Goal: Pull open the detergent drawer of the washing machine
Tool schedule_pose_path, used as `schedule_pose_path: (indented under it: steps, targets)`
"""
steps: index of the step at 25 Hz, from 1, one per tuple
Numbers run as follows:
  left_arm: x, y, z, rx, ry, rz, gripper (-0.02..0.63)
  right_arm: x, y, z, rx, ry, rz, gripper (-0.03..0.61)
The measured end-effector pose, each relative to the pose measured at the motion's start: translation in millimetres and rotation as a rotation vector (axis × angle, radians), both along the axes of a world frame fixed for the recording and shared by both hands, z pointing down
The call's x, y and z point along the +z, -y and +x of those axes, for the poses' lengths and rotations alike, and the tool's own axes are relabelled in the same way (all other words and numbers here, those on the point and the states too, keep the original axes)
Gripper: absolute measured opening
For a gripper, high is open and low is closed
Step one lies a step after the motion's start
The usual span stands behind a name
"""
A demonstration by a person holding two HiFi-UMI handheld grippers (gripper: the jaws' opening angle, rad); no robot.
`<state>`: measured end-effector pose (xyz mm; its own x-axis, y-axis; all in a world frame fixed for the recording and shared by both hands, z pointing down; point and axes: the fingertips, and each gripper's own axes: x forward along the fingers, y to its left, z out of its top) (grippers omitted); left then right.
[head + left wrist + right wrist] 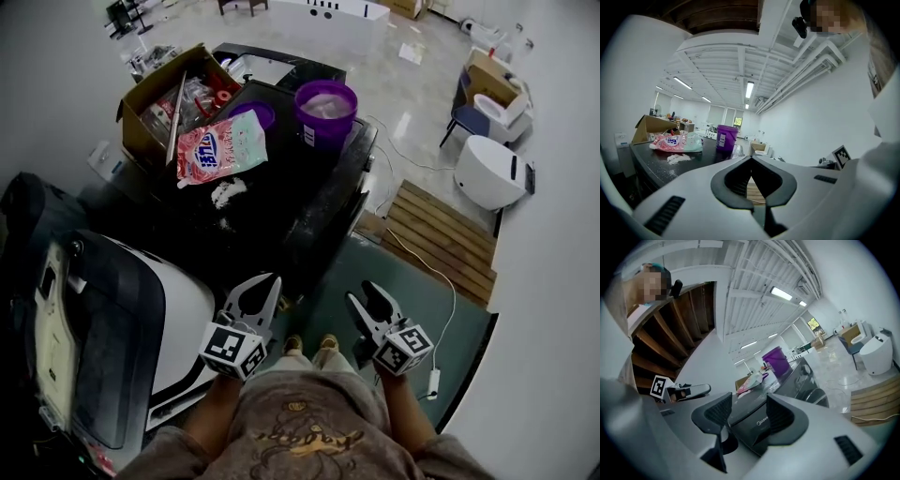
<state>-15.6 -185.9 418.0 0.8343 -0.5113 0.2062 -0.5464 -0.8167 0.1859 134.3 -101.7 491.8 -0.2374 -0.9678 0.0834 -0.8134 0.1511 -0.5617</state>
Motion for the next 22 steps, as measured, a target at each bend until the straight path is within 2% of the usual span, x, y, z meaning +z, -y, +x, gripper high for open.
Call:
schedule_pose_path:
  steps: [4,7,10,13,22]
  targets:
    - [2.9,2.3,2.9,-0.03,0.0,-0.013,0.021,1.7,24.9,-9.2,-0.076,0.161,-0.009,0.323]
    - [3.9,7.0,1.9,-0.056,0.0,-0.022,0.021,11.0,41.1,-19.1,-0.155,0.254,-0.019,0.367]
    - [4.6,10.4,-0.1,-0.079,0.007,-0.019,0.022,28.6,55.2,-25.5,-0.217,0.343,-0.038,0.376]
    - [5.5,13.4,-3.3,-0.098,0.014,-0.015,0.021,61.0,64.4,-28.6,-0.281,0.36,-0.048,0.385]
    - [18.1,16.2,-26.0,-0.186,0.035,-0.039,0.021,119.1,94.9,-43.4,-0.349,0.501,-0.11,0.385]
